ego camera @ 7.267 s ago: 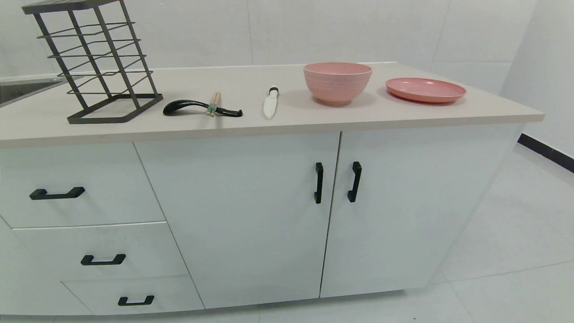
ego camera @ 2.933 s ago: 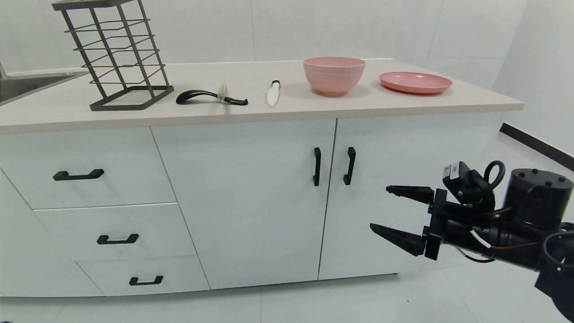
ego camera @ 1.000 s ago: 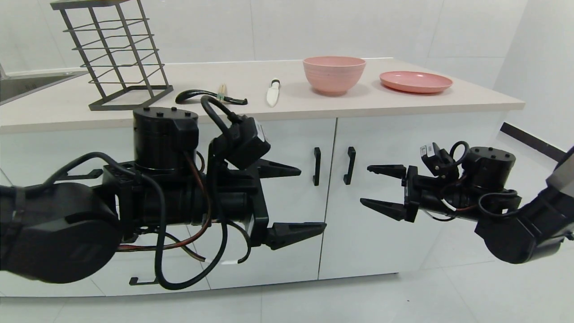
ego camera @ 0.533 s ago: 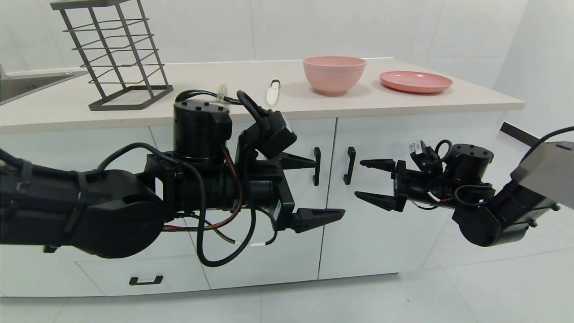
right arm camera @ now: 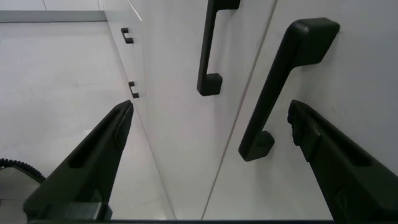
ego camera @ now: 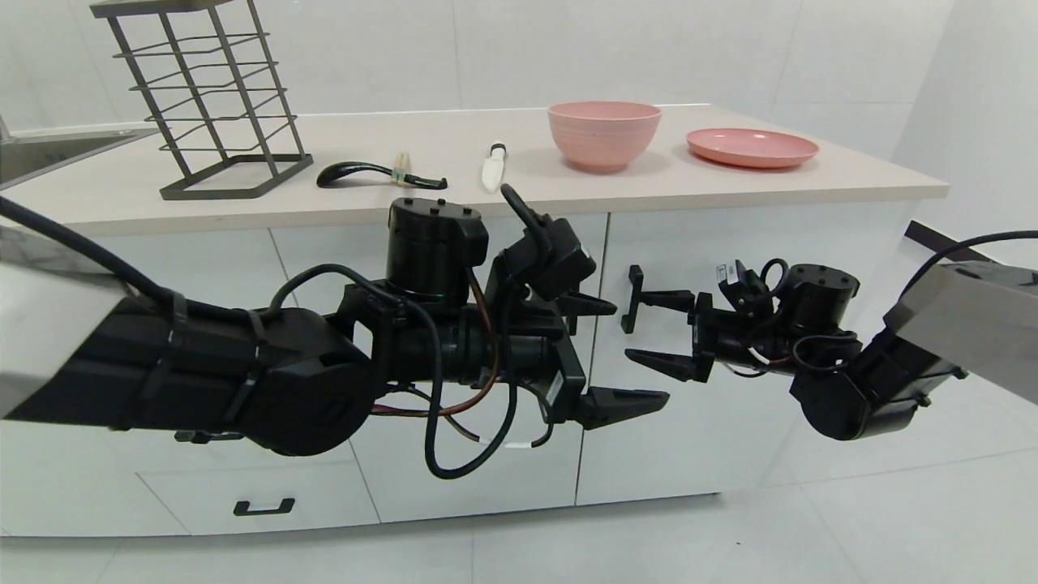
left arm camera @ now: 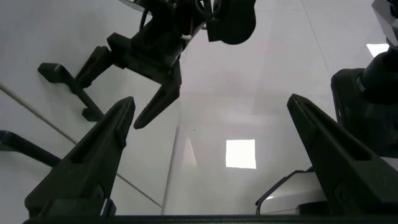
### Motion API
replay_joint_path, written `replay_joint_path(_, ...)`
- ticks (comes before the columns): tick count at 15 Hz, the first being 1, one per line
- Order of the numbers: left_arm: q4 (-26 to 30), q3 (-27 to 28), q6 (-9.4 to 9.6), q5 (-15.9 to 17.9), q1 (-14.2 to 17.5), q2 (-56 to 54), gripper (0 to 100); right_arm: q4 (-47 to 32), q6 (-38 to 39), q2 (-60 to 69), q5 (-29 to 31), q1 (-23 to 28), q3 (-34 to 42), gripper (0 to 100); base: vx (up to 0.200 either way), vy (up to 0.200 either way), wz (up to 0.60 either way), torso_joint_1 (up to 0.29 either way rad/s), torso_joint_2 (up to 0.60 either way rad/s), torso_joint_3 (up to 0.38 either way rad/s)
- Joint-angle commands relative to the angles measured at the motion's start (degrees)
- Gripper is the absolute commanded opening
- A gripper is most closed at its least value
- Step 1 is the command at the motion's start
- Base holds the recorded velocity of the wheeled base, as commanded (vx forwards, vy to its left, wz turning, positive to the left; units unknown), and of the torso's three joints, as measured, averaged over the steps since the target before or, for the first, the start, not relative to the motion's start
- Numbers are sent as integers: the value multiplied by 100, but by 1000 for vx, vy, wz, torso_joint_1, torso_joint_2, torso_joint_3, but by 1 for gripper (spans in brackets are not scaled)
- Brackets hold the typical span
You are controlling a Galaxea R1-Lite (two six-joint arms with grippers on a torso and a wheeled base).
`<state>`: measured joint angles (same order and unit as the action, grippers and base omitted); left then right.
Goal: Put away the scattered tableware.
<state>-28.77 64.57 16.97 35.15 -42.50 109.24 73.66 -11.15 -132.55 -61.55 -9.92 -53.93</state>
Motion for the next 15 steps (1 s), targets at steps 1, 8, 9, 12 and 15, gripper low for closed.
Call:
replay_joint_path(1,-6,205,-45,10,-39,159,100,61,-1,-192,-85,-10,-337,100,0,0,0,0,0,0)
replay_joint_path(8,-173,222,-62,27,321,282,100,211,8,-342,-595,-326,-408,100,0,0,0,0,0,0)
replay_joint_path(9,-243,222,-62,36,356,308,100,211,17,-333,-665,-335,-346,100,0,0,0,0,0,0)
replay_joint_path(12,-463,222,-115,71,409,405,100,237,52,-219,-815,-317,32,100,0,0,0,0,0,0)
replay_joint_path(15,-612,301,-159,89,391,616,100,624,52,133,-867,-256,673,100,0,0,0,0,0,0)
